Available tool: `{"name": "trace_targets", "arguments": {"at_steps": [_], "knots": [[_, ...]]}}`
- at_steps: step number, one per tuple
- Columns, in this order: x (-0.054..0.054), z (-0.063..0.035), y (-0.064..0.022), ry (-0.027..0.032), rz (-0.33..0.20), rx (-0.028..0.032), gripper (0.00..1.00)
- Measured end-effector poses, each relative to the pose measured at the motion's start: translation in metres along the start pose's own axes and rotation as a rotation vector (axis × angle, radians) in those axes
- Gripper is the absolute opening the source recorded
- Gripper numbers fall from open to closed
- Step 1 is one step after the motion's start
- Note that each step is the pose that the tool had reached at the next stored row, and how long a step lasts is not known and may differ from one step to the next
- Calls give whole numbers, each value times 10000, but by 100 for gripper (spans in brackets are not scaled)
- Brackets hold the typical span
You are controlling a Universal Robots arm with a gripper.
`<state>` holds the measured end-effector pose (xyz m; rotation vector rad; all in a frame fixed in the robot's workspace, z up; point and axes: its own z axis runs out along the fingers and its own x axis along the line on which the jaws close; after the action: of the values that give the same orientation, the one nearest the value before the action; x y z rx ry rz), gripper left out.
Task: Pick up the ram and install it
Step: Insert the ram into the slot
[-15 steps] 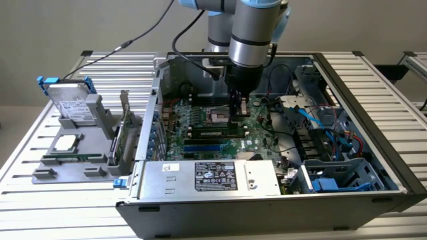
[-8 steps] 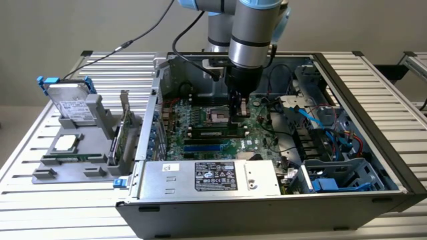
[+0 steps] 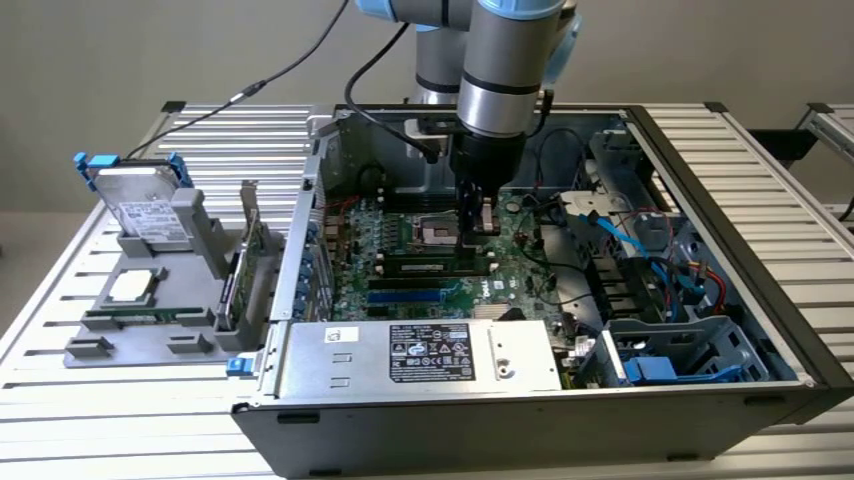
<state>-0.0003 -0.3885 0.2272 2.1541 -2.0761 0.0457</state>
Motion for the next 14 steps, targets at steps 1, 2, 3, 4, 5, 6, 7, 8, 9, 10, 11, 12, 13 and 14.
{"name": "trace_targets", "arguments": {"at_steps": [1, 2, 3, 4, 5, 6, 7, 8, 9, 10, 11, 12, 13, 14], "knots": [[0, 0, 0, 0, 0, 0, 10], [0, 0, 0, -1, 0, 0, 10], [0, 1, 0, -2, 0, 1, 10], [-1, 2, 0, -2, 0, 1, 10], [0, 3, 0, -1, 0, 1, 10], [-1, 5, -1, -1, 0, 1, 10], [-1, 6, -1, 0, 0, 1, 10], [-1, 7, -1, 1, 0, 0, 10], [-1, 8, -1, 1, 0, 1, 10], [-2, 9, -1, 0, 0, 1, 10], [-1, 10, -1, 1, -1, 1, 10], [-1, 10, -1, 2, 0, 0, 10], [-2, 11, -1, 3, -1, 0, 10], [-2, 13, -1, 3, -2, 1, 10]]}}
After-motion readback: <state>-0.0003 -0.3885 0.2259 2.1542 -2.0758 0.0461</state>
